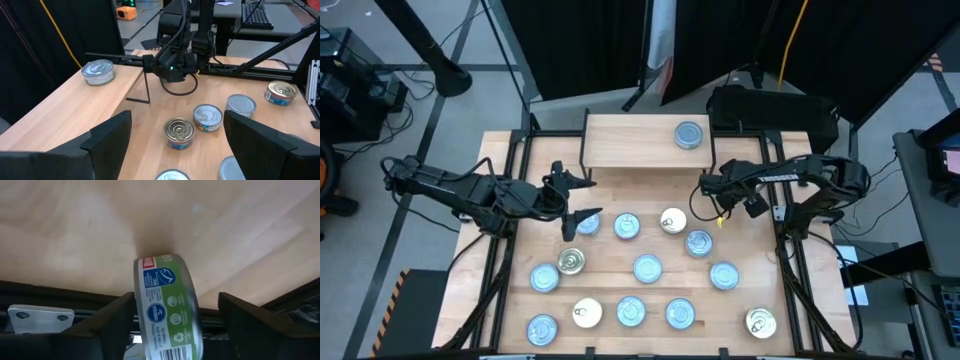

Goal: Stack canned seafood by type on shelf
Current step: Stack the green tuna can on top of the other green tuna can on the shelf

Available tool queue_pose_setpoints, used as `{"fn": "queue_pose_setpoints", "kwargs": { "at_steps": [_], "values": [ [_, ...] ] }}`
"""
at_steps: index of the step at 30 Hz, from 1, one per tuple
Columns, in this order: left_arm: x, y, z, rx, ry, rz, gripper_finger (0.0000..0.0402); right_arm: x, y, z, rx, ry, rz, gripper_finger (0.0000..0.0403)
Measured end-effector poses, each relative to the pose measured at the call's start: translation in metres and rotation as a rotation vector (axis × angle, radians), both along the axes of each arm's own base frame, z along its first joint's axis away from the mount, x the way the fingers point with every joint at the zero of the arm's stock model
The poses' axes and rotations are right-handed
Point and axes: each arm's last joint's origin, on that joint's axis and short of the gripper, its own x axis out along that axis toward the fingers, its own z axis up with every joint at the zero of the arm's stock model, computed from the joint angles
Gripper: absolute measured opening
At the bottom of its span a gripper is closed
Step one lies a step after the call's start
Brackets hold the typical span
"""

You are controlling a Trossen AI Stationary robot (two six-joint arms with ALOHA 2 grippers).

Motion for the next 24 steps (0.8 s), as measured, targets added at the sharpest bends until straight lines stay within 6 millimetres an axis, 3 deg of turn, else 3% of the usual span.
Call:
{"fn": "queue_pose_setpoints", "kwargs": {
  "at_steps": [12, 19, 24],
  "values": [
    [0.000, 0.000, 0.000, 0.000, 0.000, 0.000, 0.0313, -0.004, 0.002, 0.002, -0.014, 0.010, -0.079, 0.0122],
    [0.000, 0.000, 0.000, 0.000, -0.001, 0.000, 0.0313, 0.003, 0.022, 0.016, 0.065, -0.048, -0.334, 0.0125],
    [0.000, 0.000, 0.001, 0.013, -0.005, -0.005, 0.0313, 0.024, 0.039, 0.039, 0.227, -0.204, -0.604, 0.0136]
  ]
}}
